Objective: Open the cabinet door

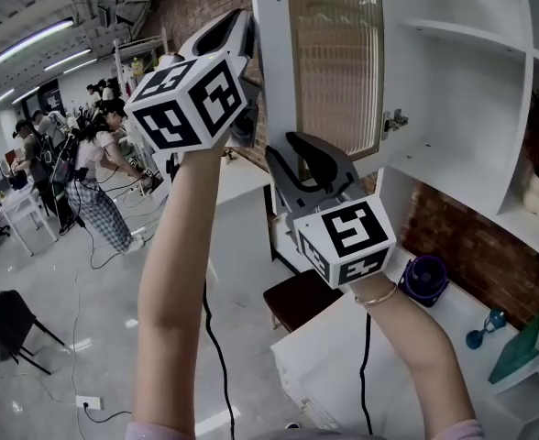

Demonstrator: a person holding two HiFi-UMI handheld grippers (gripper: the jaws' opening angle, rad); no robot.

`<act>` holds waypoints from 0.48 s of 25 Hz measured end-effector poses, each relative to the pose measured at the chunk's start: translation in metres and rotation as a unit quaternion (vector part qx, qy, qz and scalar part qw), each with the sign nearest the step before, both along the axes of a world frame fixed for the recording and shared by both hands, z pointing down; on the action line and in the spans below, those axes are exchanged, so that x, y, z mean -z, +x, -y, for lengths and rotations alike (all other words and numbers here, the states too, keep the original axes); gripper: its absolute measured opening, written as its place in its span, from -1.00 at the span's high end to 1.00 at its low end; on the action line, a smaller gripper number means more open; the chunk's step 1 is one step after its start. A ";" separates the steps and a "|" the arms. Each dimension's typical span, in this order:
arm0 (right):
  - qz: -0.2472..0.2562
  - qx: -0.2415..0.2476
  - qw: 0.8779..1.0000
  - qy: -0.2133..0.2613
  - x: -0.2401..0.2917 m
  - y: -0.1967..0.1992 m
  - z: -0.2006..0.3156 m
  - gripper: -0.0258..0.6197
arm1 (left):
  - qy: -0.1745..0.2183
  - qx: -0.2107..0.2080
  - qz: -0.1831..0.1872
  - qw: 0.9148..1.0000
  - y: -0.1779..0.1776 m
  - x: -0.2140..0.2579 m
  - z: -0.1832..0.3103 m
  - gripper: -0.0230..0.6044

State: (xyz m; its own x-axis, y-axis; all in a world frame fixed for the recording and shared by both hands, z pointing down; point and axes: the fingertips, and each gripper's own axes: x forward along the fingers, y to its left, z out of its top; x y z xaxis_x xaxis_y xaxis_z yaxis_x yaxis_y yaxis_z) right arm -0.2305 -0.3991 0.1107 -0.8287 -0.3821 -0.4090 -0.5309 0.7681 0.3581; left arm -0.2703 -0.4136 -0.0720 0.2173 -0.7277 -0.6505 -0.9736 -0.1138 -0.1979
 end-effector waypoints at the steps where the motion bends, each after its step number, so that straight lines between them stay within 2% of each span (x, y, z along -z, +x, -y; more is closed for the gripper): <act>1: -0.003 0.005 1.000 -0.010 -0.002 0.001 0.002 0.55 | -0.001 0.003 -0.001 1.000 0.000 -0.004 -0.001 0.92; 6: -0.009 0.001 0.999 -0.036 -0.013 0.018 0.010 0.60 | -0.006 0.013 -0.018 1.000 -0.001 -0.026 -0.008 0.92; 12: -0.017 -0.012 0.998 -0.053 -0.030 0.041 0.007 0.62 | -0.032 0.011 -0.030 0.999 0.001 -0.069 -0.017 0.92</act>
